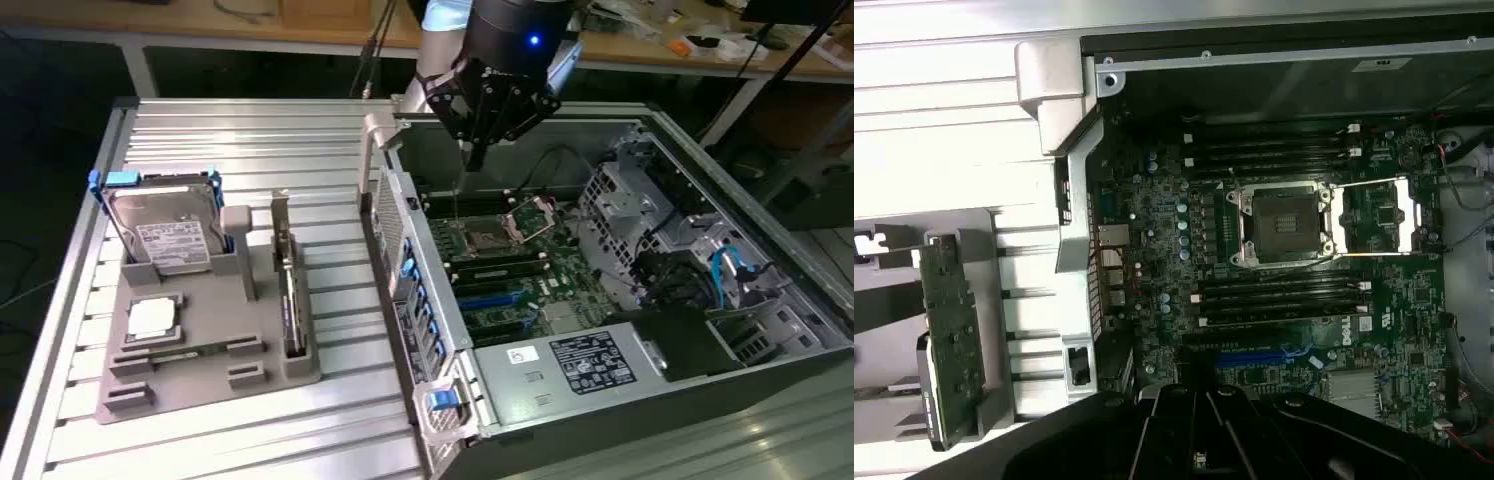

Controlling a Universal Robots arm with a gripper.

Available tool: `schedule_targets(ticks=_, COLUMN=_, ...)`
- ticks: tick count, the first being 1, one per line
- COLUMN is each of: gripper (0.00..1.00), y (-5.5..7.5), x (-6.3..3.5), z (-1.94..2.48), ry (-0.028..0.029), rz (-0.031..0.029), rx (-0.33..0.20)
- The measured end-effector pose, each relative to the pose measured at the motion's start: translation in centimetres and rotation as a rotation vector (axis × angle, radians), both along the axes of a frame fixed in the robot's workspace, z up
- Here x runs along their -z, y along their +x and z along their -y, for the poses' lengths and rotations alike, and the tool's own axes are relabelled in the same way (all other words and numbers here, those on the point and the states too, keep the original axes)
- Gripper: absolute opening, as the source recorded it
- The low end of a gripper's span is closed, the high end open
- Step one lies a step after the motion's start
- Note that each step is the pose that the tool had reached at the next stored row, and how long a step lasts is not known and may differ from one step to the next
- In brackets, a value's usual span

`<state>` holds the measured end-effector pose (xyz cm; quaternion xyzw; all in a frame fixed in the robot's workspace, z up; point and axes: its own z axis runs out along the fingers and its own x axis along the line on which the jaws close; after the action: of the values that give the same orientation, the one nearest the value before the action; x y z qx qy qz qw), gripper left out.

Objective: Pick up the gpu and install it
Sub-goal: 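Reach for the gpu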

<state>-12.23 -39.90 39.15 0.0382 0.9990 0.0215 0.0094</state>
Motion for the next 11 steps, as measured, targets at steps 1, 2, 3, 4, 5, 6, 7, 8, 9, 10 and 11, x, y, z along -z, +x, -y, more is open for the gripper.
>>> schedule_targets(ticks=1, gripper=0.11, y=-0.2, x=0.00, z=0.01, ry=-0.0001, rz=0.0000, rx=0.000)
schedule_targets(ticks=2, gripper=0.11, y=-1.1, x=0.00, z=0.00, ry=-0.0001, rz=0.0000, rx=0.000)
schedule_targets(ticks=3, gripper=0.11, y=-1.6, x=0.00, z=0.01, ry=-0.0001, rz=-0.0001, rx=0.000)
schedule_targets(ticks=4, gripper=0.11, y=-2.0, x=0.00, z=0.02, ry=-0.0001, rz=-0.0001, rx=0.000)
schedule_targets(ticks=5, gripper=0.11, y=-2.2, x=-0.01, z=0.02, ry=-0.0002, rz=-0.0001, rx=0.000)
schedule_targets(ticks=6, gripper=0.11, y=-2.6, x=0.00, z=0.03, ry=-0.0001, rz=-0.0001, rx=0.000)
schedule_targets(ticks=7, gripper=0.11, y=-2.9, x=0.00, z=0.03, ry=-0.0001, rz=0.0000, rx=0.000)
schedule_targets(ticks=8, gripper=0.11, y=-3.2, x=-0.01, z=0.03, ry=-0.0001, rz=-0.0001, rx=0.000)
schedule_targets(ticks=9, gripper=0.11, y=-3.5, x=0.00, z=0.03, ry=-0.0001, rz=0.0000, rx=0.000)
schedule_targets(ticks=10, gripper=0.11, y=-3.9, x=0.00, z=0.03, ry=0.0000, rz=0.0000, rx=0.000)
schedule_targets(ticks=11, gripper=0.11, y=-4.2, x=0.00, z=0.03, ry=-0.0001, rz=0.0000, rx=0.000)
